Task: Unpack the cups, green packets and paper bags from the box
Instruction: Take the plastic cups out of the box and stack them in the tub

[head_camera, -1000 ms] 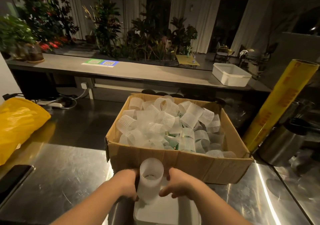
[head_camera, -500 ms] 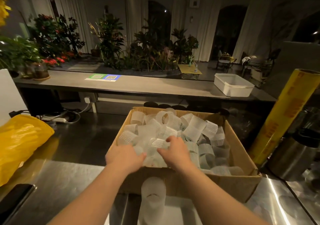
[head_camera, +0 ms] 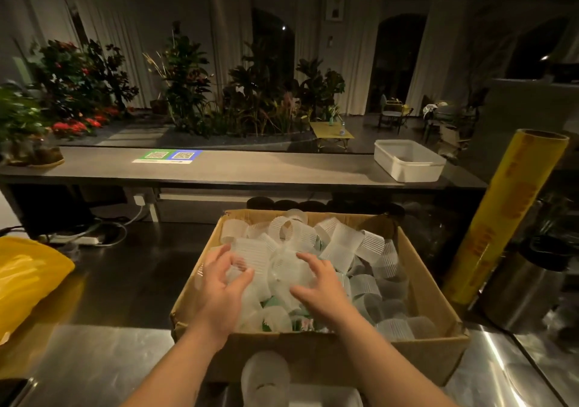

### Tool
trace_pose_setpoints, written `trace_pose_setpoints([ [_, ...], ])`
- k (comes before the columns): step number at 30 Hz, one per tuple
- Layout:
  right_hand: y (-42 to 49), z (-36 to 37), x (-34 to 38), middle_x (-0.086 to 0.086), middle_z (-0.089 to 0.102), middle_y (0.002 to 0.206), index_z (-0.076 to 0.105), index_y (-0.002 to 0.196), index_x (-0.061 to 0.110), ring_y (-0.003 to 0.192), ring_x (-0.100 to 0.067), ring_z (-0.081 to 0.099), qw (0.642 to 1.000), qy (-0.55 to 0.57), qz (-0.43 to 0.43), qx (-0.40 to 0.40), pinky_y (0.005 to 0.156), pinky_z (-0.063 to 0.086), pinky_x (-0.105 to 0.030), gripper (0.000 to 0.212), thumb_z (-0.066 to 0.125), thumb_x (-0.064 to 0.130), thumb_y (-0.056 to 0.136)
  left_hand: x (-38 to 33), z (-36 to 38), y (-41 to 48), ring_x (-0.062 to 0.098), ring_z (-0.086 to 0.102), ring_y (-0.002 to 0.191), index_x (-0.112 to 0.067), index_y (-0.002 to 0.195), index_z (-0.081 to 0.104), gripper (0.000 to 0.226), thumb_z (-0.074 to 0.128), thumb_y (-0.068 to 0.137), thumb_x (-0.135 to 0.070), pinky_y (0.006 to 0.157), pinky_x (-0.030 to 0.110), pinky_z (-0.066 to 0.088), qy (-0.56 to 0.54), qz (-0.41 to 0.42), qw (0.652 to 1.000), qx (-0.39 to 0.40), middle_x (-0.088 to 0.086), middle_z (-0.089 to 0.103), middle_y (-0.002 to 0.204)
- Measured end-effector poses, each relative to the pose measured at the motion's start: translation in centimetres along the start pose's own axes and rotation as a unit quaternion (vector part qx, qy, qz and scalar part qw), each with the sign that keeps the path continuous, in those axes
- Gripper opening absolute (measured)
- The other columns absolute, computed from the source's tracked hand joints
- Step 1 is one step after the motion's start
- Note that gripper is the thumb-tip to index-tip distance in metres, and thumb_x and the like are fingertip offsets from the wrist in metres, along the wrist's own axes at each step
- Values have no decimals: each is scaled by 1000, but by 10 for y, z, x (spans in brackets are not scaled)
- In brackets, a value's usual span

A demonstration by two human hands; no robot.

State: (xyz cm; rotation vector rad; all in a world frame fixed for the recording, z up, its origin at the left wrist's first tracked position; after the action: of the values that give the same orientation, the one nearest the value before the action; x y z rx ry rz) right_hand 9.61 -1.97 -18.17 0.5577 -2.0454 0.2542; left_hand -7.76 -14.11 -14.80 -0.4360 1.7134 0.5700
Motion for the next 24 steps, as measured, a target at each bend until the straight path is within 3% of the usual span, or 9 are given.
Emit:
trace_pose_setpoints([
  [2, -4, -31, -18, 2, 47, 137, 55, 123, 43, 122, -21, 55, 981, 178, 38, -71, 100, 55, -42, 42, 74, 26, 90, 3, 23, 5, 22, 48, 135, -20, 90, 62, 14, 63, 89, -34, 115, 51, 38, -130, -34, 989, 65, -4, 53, 144],
  [5, -12, -52, -41, -7, 58, 122, 53, 117, 26, 107, -33, 65, 900, 410, 91, -115, 91, 57, -45, 29, 68, 12, 95, 13, 57, 4, 32, 67, 118, -11, 114, 64, 29, 67, 87, -20, 107, 54, 46, -271, -120, 946, 133, 12, 70, 126],
  [9, -22, -58, -64, -17, 64, 122, 57, 118, 8, 106, -34, 69, 866, 468, 119, -134, 96, 57, -50, 25, 67, 12, 95, 27, 81, 1, 37, 69, 112, -12, 134, 51, 57, 72, 81, -12, 97, 51, 53, -313, -173, 925, 128, 19, 69, 126],
  [12, -23, -54, -86, -16, 70, 120, 57, 123, 5, 103, -34, 74, 819, 529, 167, -147, 94, 58, -51, 32, 68, 17, 96, 38, 89, 1, 38, 67, 118, -16, 140, 48, 92, 96, 63, -24, 99, 49, 50, -363, -204, 897, 149, 19, 69, 128],
  [14, -20, -54, -87, -17, 70, 121, 56, 124, 5, 103, -35, 73, 826, 521, 166, -141, 95, 57, -54, 39, 72, 16, 90, 35, 94, -2, 39, 66, 119, -21, 143, 49, 95, 97, 61, -26, 99, 51, 49, -384, -211, 881, 182, 18, 67, 133],
  [16, -18, -52, -82, -22, 67, 124, 55, 122, 7, 108, -41, 70, 837, 508, 149, -136, 98, 54, -60, 49, 77, 15, 79, 38, 93, -2, 46, 65, 118, -28, 140, 52, 72, 82, 77, -14, 96, 55, 52, -393, -220, 876, 170, 20, 66, 132],
  [18, -18, -48, -72, -25, 64, 128, 54, 126, 14, 112, -46, 66, 834, 524, 127, -121, 99, 52, -64, 56, 78, 9, 75, 42, 90, 0, 49, 61, 120, -34, 135, 59, 66, 78, 74, -16, 97, 59, 53, -374, -225, 887, 149, 19, 62, 133],
  [21, -19, -36, -47, -14, 58, 135, 57, 135, 27, 118, -41, 63, 848, 515, 82, -98, 97, 56, -55, 58, 76, 9, 82, 41, 92, 1, 48, 57, 123, -28, 132, 63, 64, 76, 71, -20, 100, 61, 51, -357, -216, 898, 141, 19, 60, 136],
  [24, -19, -18, -16, 6, 48, 143, 56, 136, 46, 125, -24, 58, 903, 423, 33, -68, 93, 59, -38, 51, 66, 20, 94, 44, 92, 0, 47, 60, 119, -16, 130, 58, 56, 72, 76, -19, 95, 60, 53, -342, -221, 903, 134, 24, 64, 131],
])
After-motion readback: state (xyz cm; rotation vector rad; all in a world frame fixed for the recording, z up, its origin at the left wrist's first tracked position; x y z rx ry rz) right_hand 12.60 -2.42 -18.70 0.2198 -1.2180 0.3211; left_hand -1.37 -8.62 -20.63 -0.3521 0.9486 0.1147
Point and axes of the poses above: each hand's wrist, its own y-axis towards the middle knuckle, its own z-axis out of the palm, x = y × z, the point moved 10 cm from there along y, towards the middle knuckle
